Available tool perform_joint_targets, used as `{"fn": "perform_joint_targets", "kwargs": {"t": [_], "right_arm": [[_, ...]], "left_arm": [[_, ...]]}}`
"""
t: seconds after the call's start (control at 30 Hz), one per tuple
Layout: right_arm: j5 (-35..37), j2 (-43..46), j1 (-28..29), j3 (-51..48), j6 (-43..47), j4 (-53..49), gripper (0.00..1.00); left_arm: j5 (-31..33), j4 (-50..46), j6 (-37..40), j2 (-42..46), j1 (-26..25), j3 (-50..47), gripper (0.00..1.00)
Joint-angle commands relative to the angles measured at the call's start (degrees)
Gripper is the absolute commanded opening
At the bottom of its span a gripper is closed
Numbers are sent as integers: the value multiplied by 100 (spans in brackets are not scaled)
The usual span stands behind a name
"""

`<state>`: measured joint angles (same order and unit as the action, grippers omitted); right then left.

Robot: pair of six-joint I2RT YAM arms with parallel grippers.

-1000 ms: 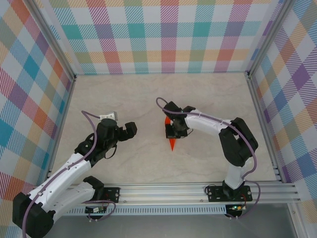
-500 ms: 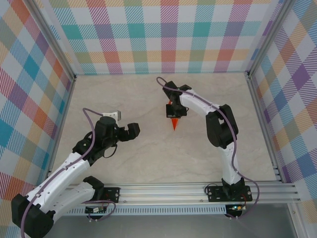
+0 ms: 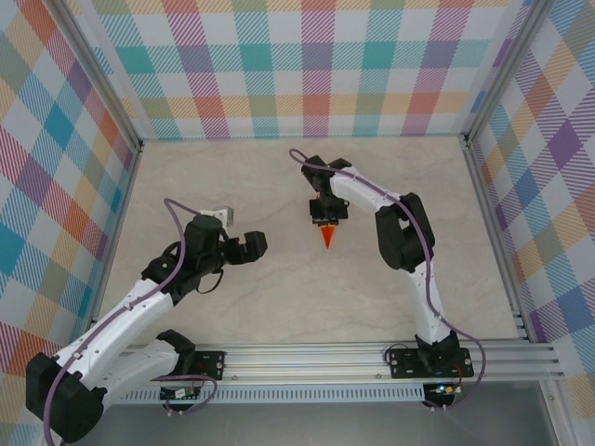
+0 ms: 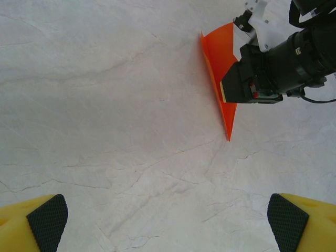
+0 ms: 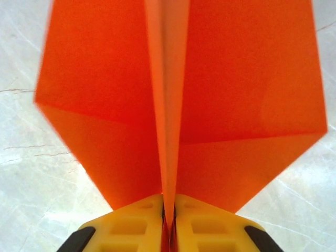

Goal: Fold a paper plane with a square sheet of paper (fold left side to right side)
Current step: Place the paper plane at the center of the table.

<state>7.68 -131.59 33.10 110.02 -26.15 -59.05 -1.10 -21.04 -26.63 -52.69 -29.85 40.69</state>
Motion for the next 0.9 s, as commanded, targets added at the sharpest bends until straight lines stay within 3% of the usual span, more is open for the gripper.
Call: {"fn": "perform_joint_targets", "kwargs": {"t": [0.0,0.33,0.53,0.63,0.7,0.8,0.87], "right_arm": [[-83,-135,42,186,84,-239,16],[87,647,94,287,325,-698,40],[478,2031,100,-445,470,-670,54],[893,3085,83,-1256,630,-195,67],[1231,3837,52,-1947,798,360,80],[1766,5048,-186,-3291,1023,1475,100],[1846,5833,-524,-4285,1165,2380,100]], "left_arm": [[-125,-14,127,-49,58,190,100],[-334,-88,251,-489,71,566,100],[-341,39,-15,-534,424,694,100],[-223,114,-179,-431,828,613,100],[84,190,-267,-305,1082,498,100],[1213,286,-223,-64,1320,313,100],[2221,625,162,67,1332,101,100]]}}
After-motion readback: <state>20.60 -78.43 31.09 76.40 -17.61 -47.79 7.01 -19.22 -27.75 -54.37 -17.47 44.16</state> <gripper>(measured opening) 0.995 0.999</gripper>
